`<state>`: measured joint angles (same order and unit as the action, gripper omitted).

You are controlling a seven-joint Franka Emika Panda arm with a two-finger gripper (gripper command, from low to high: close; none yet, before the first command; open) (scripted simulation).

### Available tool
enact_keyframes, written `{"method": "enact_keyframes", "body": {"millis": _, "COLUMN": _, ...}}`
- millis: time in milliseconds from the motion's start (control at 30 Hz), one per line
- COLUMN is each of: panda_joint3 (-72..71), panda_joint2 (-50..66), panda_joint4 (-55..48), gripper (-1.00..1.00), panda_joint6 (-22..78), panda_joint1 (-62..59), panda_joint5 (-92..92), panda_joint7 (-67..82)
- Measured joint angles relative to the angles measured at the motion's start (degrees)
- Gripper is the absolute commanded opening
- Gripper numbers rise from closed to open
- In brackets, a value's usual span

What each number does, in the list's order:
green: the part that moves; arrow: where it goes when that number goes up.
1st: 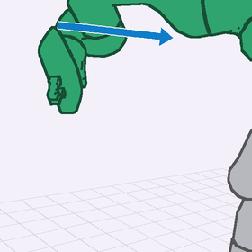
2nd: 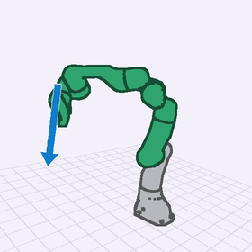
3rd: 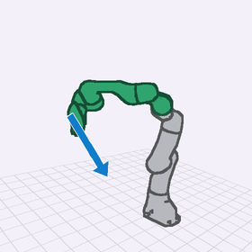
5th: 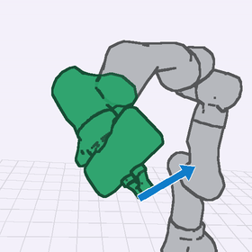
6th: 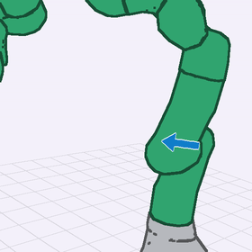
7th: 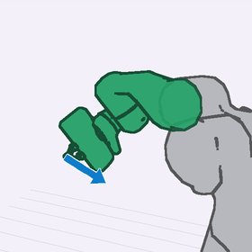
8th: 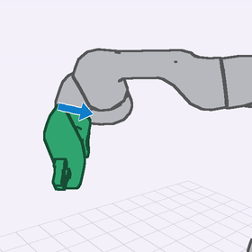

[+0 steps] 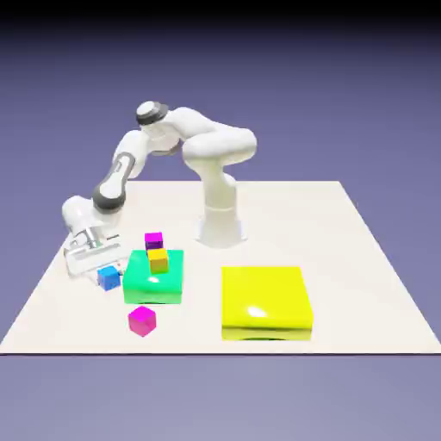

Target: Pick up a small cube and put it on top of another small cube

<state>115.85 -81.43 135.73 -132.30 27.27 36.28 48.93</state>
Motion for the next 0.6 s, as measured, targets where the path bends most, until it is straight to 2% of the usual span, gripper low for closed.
{"method": "enact_keyframes", "body": {"millis": 100, "panda_joint3": -5.94, "panda_joint2": 1.95, "panda_joint4": -2.93, "gripper": -1.00, "panda_joint6": 5.36, "panda_joint1": -1.67, "panda_joint5": -1.89, "panda_joint7": 0.03}}
{"method": "enact_keyframes", "body": {"millis": 600, "panda_joint3": -13.94, "panda_joint2": -1.08, "panda_joint4": -21.92, "gripper": -1.00, "panda_joint6": 35.98, "panda_joint1": 29.28, "panda_joint5": 14.15, "panda_joint7": 25.06}}
